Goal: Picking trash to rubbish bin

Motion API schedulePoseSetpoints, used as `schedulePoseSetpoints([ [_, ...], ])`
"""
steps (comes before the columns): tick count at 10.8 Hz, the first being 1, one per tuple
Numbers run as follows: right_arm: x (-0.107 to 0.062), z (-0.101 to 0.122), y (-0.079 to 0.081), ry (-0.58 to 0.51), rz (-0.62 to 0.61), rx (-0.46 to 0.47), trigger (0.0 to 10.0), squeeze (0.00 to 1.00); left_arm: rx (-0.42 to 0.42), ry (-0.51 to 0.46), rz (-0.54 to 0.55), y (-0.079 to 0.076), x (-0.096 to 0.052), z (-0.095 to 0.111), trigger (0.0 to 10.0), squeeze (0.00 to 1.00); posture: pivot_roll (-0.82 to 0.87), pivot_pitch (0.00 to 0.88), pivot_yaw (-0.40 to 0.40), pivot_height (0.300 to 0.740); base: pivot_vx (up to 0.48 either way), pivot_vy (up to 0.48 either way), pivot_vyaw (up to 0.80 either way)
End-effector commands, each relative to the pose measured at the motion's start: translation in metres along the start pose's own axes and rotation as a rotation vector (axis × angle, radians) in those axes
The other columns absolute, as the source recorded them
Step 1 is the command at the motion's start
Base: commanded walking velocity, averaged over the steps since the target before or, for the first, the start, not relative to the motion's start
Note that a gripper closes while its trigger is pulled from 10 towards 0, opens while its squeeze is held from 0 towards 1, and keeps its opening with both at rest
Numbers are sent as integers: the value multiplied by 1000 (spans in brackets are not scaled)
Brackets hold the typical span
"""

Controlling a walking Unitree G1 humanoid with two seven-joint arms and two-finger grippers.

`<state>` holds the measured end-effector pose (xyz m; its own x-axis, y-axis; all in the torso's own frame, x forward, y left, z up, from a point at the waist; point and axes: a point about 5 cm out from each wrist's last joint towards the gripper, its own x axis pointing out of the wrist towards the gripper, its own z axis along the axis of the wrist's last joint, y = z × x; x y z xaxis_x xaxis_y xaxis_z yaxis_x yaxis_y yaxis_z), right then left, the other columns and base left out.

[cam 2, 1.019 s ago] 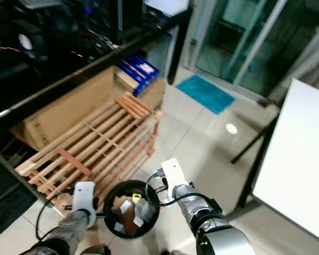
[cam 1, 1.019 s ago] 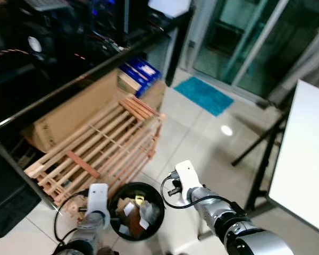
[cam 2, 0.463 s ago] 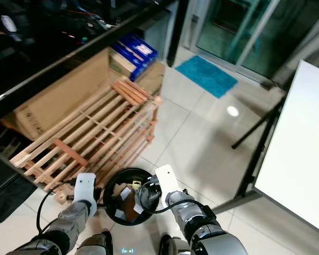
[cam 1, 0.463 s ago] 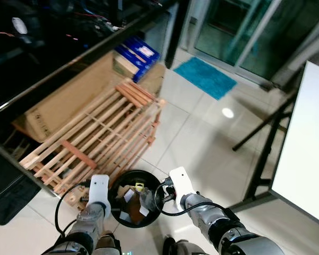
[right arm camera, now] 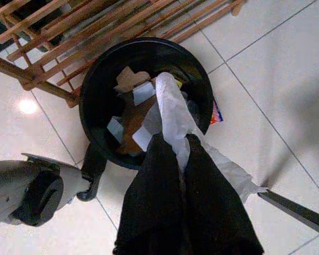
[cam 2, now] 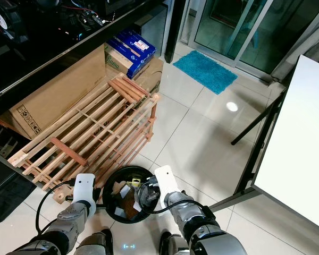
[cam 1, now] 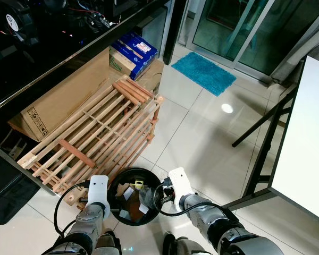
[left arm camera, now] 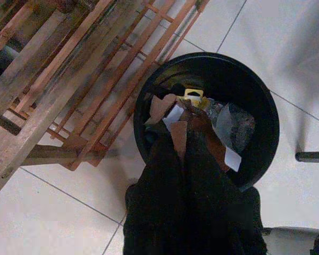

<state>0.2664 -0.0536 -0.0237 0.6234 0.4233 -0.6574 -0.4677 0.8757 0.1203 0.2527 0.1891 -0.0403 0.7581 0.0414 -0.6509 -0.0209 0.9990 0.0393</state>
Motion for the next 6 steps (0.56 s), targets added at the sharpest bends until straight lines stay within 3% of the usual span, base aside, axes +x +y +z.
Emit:
schedulePoseSetpoints([
  [1, 2, -5, 15, 16, 40, 19, 10000, 0, -8, 19, -9, -3, -1, -7, 10000, 0, 97, 186, -147, 740, 0, 0, 0],
  [3, 4, -2, 24, 2, 85, 35, 10000, 0, -6, 12, -6, -3, -1, -4, 10000, 0, 98, 189, -153, 740, 0, 0, 0],
  [4, 4, 0, 26, -3, 95, 33, 10000, 961, -7, 10, -6, -3, 0, -3, 10000, 0, 96, 189, -153, 740, 0, 0, 0],
  [6, 4, 2, 28, -13, 107, 35, 10000, 1000, -7, 12, -5, -3, 0, -3, 10000, 0, 97, 193, -154, 740, 0, 0, 0],
])
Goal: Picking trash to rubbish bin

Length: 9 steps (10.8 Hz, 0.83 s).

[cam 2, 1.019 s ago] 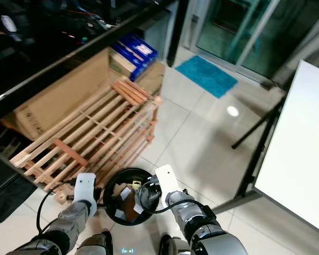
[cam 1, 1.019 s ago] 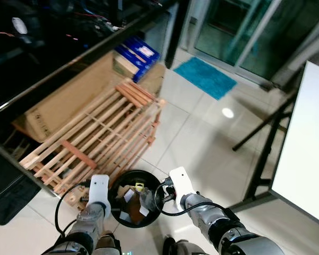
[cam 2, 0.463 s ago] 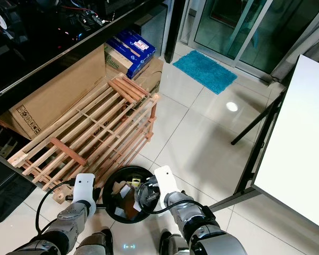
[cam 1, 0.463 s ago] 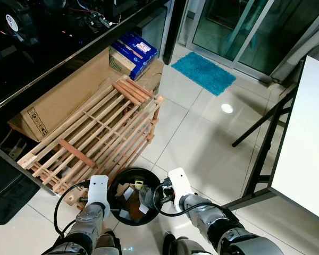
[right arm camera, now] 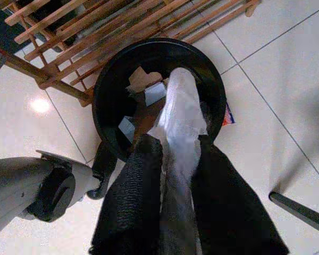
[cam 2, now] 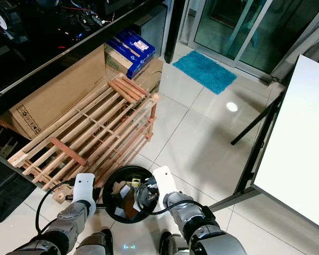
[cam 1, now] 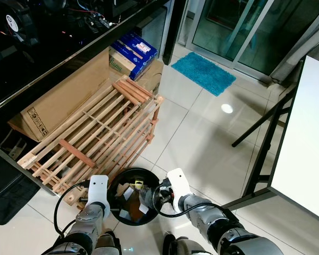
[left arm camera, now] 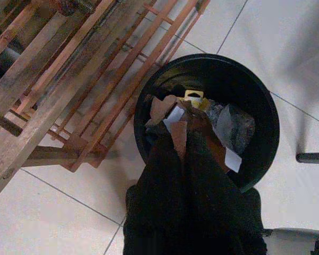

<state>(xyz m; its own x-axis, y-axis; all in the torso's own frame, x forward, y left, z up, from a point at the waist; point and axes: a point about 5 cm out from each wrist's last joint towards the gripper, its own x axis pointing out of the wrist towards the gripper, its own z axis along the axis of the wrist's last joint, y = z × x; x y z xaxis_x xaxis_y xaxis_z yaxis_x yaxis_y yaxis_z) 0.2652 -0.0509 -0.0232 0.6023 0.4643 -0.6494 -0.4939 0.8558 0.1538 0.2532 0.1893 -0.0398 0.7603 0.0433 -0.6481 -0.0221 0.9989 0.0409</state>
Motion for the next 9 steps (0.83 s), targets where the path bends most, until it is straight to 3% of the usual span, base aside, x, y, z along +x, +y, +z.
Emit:
schedulePoseSetpoints([
  [1, 5, 3, 24, -12, 58, 30, 10000, 1000, -8, 16, -7, -3, 0, -4, 10000, 0, 96, 193, -153, 740, 0, 0, 0],
  [9, 5, 5, 22, -20, 53, 47, 10000, 1000, -10, 18, -5, -4, 0, -3, 10000, 0, 96, 200, -157, 740, 0, 0, 0],
])
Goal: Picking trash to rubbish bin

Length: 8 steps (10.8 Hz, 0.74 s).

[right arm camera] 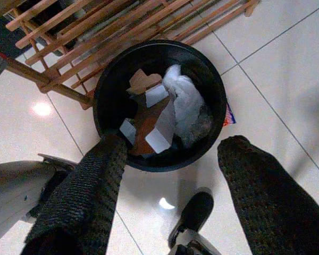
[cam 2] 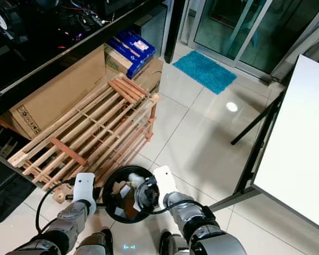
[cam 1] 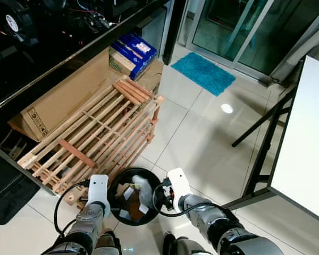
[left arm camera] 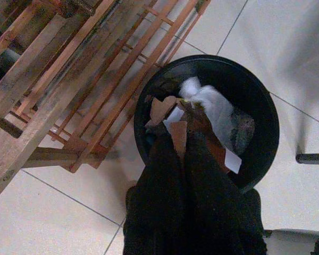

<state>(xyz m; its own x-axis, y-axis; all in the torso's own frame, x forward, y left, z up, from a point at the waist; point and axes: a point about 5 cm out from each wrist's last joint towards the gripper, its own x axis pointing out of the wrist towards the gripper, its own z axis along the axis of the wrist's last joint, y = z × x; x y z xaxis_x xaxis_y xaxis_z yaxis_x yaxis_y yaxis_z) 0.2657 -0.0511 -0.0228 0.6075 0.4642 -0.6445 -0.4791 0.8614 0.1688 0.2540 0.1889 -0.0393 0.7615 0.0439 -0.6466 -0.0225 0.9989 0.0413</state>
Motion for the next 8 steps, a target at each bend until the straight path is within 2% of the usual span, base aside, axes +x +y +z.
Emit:
schedulePoseSetpoints([
  [1, 5, 4, 22, -11, 53, 25, 10000, 1000, -10, 22, -6, -4, 0, -5, 10000, 0, 96, 200, -157, 740, 0, 0, 0],
  [2, 5, 4, 21, -9, 49, 15, 10000, 1000, -10, 22, -6, -4, 0, -5, 10000, 0, 96, 201, -157, 740, 0, 0, 0],
  [3, 4, 1, 15, 2, 29, -5, 10000, 0, -10, 21, -6, -4, 0, -4, 10000, 0, 94, 201, -153, 740, 0, 0, 0],
  [5, -4, -7, -12, 16, -66, 13, 10000, 0, -9, 21, -12, -5, 0, -4, 10000, 0, 91, 201, -151, 740, 0, 0, 0],
  [7, -23, -21, -60, 39, -234, 59, 10000, 0, -4, 21, -29, -9, 0, -3, 10000, 0, 71, 204, -147, 740, 0, 0, 0],
  [8, -29, -27, -73, 49, -275, 69, 10000, 0, -3, 22, -33, -10, 1, -2, 10000, 0, 69, 205, -146, 740, 0, 0, 0],
])
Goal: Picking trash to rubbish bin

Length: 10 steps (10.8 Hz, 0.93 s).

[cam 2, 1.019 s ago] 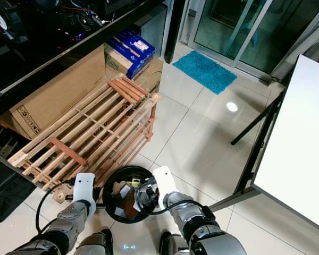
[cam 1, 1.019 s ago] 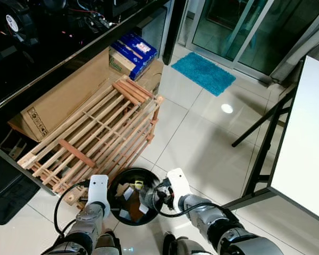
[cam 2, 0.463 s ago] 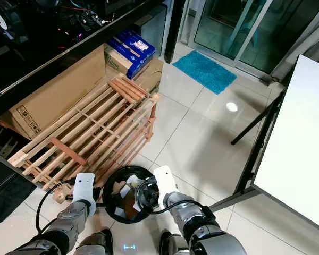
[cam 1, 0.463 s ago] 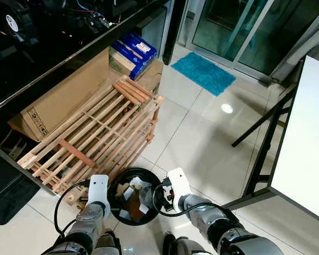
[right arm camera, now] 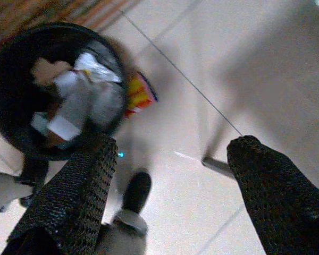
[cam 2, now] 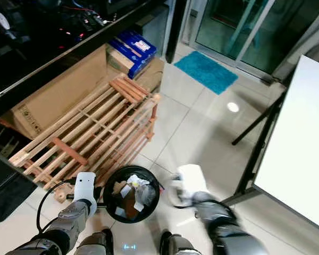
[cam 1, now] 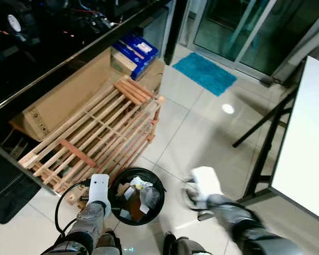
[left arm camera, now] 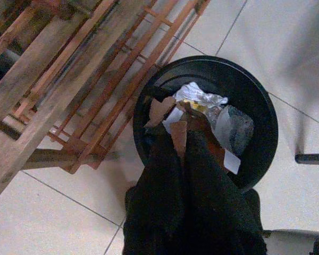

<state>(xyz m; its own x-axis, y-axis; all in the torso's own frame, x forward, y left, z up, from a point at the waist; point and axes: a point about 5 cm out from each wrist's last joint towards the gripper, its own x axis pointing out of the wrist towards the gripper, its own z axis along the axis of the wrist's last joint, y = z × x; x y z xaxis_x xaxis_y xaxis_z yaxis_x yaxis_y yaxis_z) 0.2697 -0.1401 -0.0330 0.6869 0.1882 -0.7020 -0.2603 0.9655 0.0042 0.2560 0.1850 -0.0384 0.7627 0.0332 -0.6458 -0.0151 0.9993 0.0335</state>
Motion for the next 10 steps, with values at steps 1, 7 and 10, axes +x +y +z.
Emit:
schedulePoseSetpoints([
  [1, -2, -10, -5, 21, -22, 35, 10000, 0, 0, 24, -25, -7, 0, -4, 10000, 0, 66, 204, -141, 740, 0, 0, 0],
  [7, -19, -65, -22, 128, -99, 104, 10000, 0, 80, 8, -85, -16, 3, 8, 10000, 0, -5, 212, -107, 740, 0, 0, 0],
  [10, -23, -81, -20, 149, -107, 142, 10000, 0, 138, -46, -163, -32, 8, 32, 10000, 0, -41, 210, -98, 740, 0, 0, 0],
])
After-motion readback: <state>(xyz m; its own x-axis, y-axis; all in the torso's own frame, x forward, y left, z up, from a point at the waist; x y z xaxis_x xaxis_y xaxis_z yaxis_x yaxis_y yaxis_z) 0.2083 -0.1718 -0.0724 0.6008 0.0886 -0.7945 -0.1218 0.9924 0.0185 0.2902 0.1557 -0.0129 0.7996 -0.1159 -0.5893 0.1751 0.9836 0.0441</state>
